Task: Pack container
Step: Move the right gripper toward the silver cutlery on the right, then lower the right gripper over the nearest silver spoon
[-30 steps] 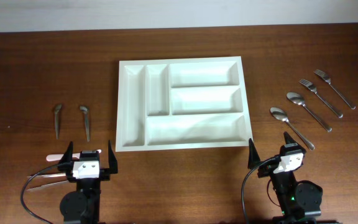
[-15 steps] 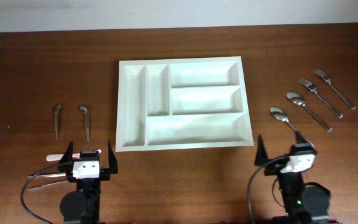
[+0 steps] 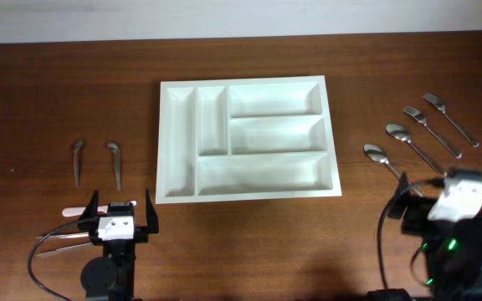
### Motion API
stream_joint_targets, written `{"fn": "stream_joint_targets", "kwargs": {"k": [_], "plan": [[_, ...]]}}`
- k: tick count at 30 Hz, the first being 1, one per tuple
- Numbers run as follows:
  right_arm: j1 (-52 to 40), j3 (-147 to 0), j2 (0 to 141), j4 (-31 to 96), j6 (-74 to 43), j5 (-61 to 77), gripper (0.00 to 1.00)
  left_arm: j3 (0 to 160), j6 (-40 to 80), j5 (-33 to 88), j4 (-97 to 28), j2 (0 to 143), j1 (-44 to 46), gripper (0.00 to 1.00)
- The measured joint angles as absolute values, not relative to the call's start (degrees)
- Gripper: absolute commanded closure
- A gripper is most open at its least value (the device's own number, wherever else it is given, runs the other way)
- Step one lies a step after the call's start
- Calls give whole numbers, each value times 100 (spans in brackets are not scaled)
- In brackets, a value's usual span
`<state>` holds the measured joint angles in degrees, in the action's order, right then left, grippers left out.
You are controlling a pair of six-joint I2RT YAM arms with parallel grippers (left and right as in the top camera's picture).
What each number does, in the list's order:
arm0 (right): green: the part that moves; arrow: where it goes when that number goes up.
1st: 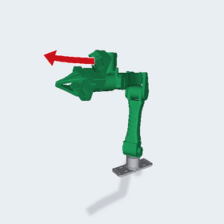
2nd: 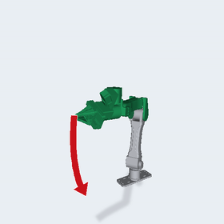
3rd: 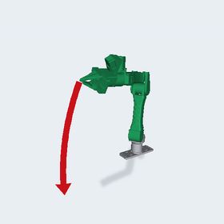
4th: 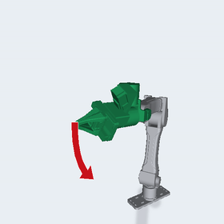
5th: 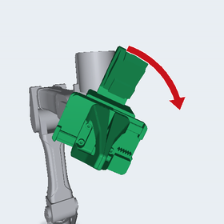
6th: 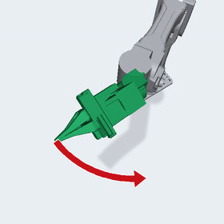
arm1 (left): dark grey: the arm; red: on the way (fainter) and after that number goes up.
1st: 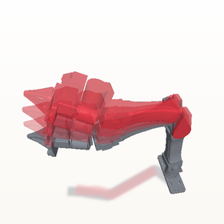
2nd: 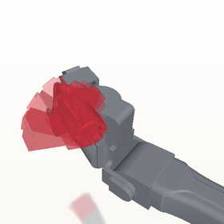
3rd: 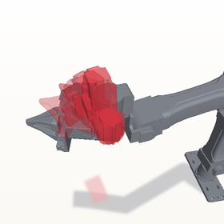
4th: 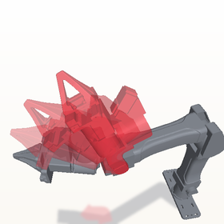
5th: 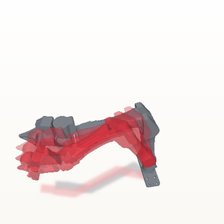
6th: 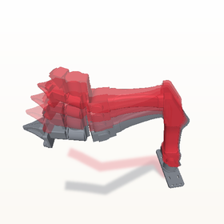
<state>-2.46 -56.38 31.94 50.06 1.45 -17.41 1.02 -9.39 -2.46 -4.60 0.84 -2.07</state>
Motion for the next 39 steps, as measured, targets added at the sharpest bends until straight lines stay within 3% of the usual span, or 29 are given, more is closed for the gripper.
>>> {"fn": "stream_joint_targets", "kwargs": {"k": [7, 12, 18, 31, 39], "plan": [[-246, -8606, 5540, 7288, 154, -1208, 1, 95, -939, -248, -464, 84, -207, 1], [-246, -9679, 6740, 8128, 154, -917, 2, 95, -939, -248, -464, 84, -207, 1], [-246, -9795, 7688, 8713, 797, -961, 1, 95, -937, -248, -464, 84, -207, 1], [-161, -9795, 9045, 8729, 2305, -1487, 1, 95, -939, -248, -462, 84, -207, 1], [1125, -9795, 9074, 7959, 3730, -257, 1, 95, -939, -248, -464, 84, -207, 1]]}}
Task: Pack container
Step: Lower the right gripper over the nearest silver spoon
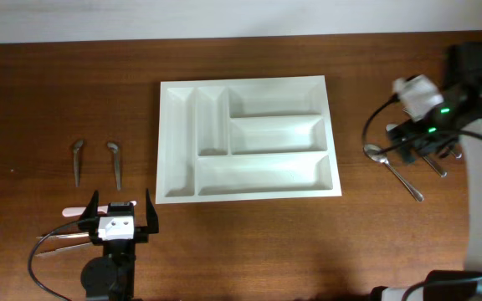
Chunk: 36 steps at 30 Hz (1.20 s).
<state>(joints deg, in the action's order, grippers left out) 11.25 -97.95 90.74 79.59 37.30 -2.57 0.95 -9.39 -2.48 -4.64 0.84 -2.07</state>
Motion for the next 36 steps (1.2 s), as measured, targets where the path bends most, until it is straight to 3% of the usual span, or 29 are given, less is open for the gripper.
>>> {"fn": "stream_joint_targets", "kwargs": {"k": [7, 22, 36], "plan": [[1874, -9795, 9459, 7634, 4016, 220, 1, 95, -937, -248, -462, 84, -207, 1], [1865, -9795, 11360, 7548, 4093, 438, 1, 95, -937, -248, -462, 84, -207, 1], [1865, -9791, 12208, 7137, 4097, 486, 1, 95, -937, -255, -462, 84, -207, 1]]}}
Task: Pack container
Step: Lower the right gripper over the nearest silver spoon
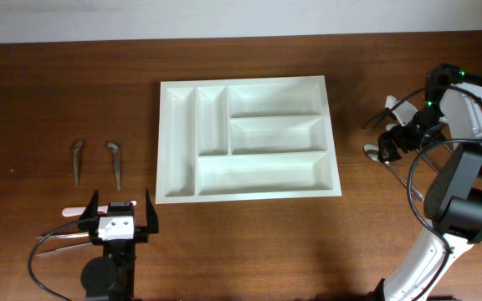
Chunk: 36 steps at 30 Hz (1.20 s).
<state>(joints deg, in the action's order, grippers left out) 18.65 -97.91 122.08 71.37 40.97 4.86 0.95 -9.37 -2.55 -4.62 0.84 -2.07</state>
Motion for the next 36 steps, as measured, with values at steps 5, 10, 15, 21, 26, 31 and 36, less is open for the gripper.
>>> {"fn": "stream_joint_targets", "kwargs": {"k": [5, 10, 15, 21, 26, 31, 36], "plan": [[1865, -9721, 12213, 7107, 4060, 445, 1, 95, -939, -263, -464, 84, -207, 1], [1865, -9717, 12213, 7262, 3516, 530, 1, 95, -937, -263, -462, 84, -207, 1], [1865, -9717, 12213, 7387, 3146, 727, 1, 95, -937, -263, -462, 84, -207, 1], [1865, -9717, 12213, 7284, 3767, 766, 1, 95, -939, -263, -462, 84, -207, 1], [1865, -9699, 12213, 6882, 4239, 753, 1, 95, -937, -263, -464, 84, -207, 1], [1865, -9607, 12213, 6713, 4451, 464, 1, 95, -937, -263, -462, 84, -207, 1], [1865, -9362, 12213, 6639, 4477, 259, 1, 95, -939, -263, -462, 84, -207, 1]]}}
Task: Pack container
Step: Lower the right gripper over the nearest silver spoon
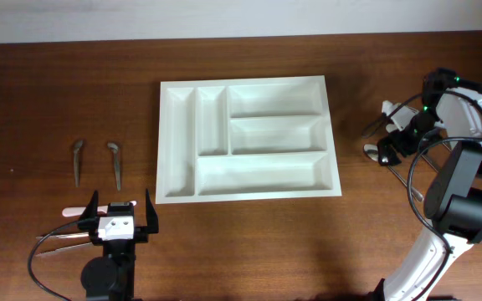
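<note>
The white cutlery tray (pixel 170 142) with several compartments lies mid-table, and nothing shows inside it. To its right a metal spoon (pixel 371 150) rests on the wood. My right gripper (pixel 389 150) is low right beside the spoon's bowl, its jaws hidden under the wrist. The arm covers the other cutlery on that side. Two small spoons (pixel 77 159) (pixel 114 163) lie left of the tray. My left gripper (pixel 122 219) stands open near the front edge, holding nothing.
A pink-handled utensil (pixel 74 211) and a thin metal piece (pixel 57 242) lie beside the left gripper. The right arm's link (pixel 458 180) and cables run down the right side of the table.
The right gripper sits at almost the same spot by the spoon's bowl, its wrist only slightly shifted. The left arm, tray and left-hand spoons are unchanged.
The right arm first rested at the lower right, with two spoons and two forks lying free beside the tray. Then it was stretched over that cutlery. After that its gripper was down at the nearest spoon's bowl, where it stays now. The left arm never moved.
</note>
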### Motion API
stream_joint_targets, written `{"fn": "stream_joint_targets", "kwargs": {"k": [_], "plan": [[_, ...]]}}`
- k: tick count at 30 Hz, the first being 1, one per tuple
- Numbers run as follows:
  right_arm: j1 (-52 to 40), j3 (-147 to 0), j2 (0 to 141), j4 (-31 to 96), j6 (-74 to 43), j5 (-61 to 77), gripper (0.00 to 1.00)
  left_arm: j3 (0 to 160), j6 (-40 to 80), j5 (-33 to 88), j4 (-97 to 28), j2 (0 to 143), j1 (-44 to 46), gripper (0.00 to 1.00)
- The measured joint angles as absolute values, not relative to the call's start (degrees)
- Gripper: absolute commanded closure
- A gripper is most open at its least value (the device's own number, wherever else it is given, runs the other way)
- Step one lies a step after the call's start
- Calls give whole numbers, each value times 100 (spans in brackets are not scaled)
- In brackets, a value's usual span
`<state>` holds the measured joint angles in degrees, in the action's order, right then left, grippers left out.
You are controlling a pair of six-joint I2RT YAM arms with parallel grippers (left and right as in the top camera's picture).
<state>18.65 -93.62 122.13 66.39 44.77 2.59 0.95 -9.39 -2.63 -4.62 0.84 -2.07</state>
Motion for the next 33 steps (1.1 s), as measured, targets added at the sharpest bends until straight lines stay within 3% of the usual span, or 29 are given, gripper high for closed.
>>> {"fn": "stream_joint_targets", "kwargs": {"k": [33], "plan": [[1474, -8296, 12016, 5468, 4346, -255, 1, 95, -937, -263, -462, 84, -207, 1]]}}
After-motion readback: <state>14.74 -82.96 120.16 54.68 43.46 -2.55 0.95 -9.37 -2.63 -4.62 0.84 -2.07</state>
